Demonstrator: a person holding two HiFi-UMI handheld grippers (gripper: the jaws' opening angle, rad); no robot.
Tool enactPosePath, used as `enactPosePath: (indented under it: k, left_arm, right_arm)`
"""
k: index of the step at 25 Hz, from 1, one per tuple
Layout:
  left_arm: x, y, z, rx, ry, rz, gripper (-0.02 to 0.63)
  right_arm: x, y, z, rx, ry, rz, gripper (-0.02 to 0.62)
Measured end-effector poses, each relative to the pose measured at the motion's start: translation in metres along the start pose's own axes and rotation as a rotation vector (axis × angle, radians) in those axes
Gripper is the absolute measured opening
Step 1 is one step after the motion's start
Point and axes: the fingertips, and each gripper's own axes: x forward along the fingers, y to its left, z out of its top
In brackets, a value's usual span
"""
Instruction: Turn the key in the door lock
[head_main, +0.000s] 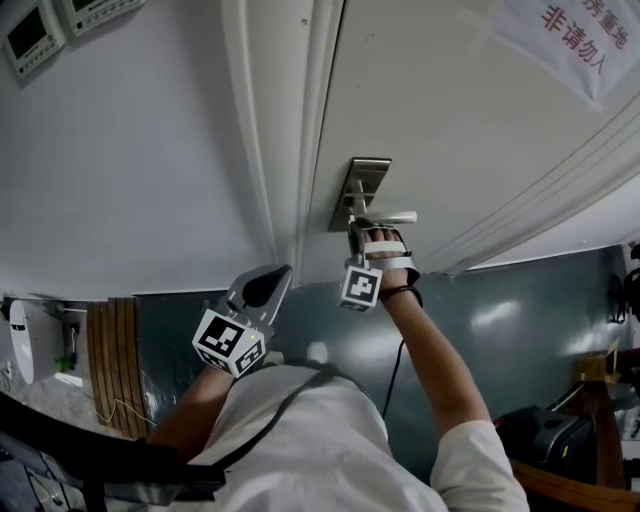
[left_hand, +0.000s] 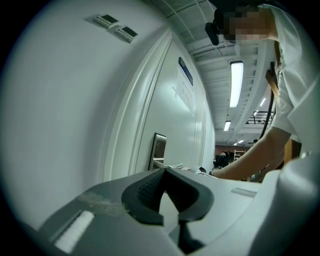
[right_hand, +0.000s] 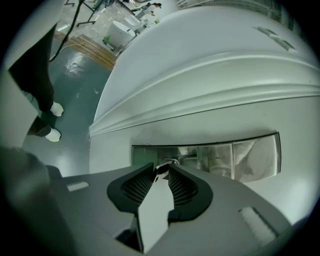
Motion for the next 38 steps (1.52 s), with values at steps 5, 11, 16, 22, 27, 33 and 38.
enactPosePath:
  k: [5, 11, 16, 22, 27, 33, 38]
  left_arm:
    - [-0.002, 0.001, 0.001, 0.006, 0.009, -0.006, 0.006]
    - [-0.003, 0.002, 0.003, 0.010, 0.012, -0.012, 0.006]
    - [0.001, -0.003, 0.003, 0.015, 0.016, -0.038, 0.006]
    - [0.008, -0.010, 0.007, 0.022, 0.005, -0.059, 0.006]
    - [0.016, -0.018, 0.017, 0.023, -0.022, -0.067, 0.006]
    - [0.016, -0.023, 0.029, 0.031, -0.041, -0.093, 0.006]
    - [0.022, -0.024, 0.041, 0.041, -0.065, -0.100, 0.006]
  right_arm:
    - [0.000, -0.001, -0.002, 0.074, 0.002, 0.013, 0.104]
    - [-0.011, -0.002, -0.005, 0.159, 0.008, 0.016, 0.155]
    - [-0.034, -0.011, -0.014, 0.352, -0.034, -0.017, 0.176]
    - [-0.065, -0.032, -0.020, 0.645, -0.137, -0.071, 0.142]
    - [-0.097, -0.041, -0.036, 1.038, -0.221, -0.089, 0.055]
    - [-0.130, -0.036, -0.047, 1.305, -0.271, -0.103, 0.032]
    - [-0.164, -0.057, -0.038, 1.362, -0.342, -0.148, 0.031]
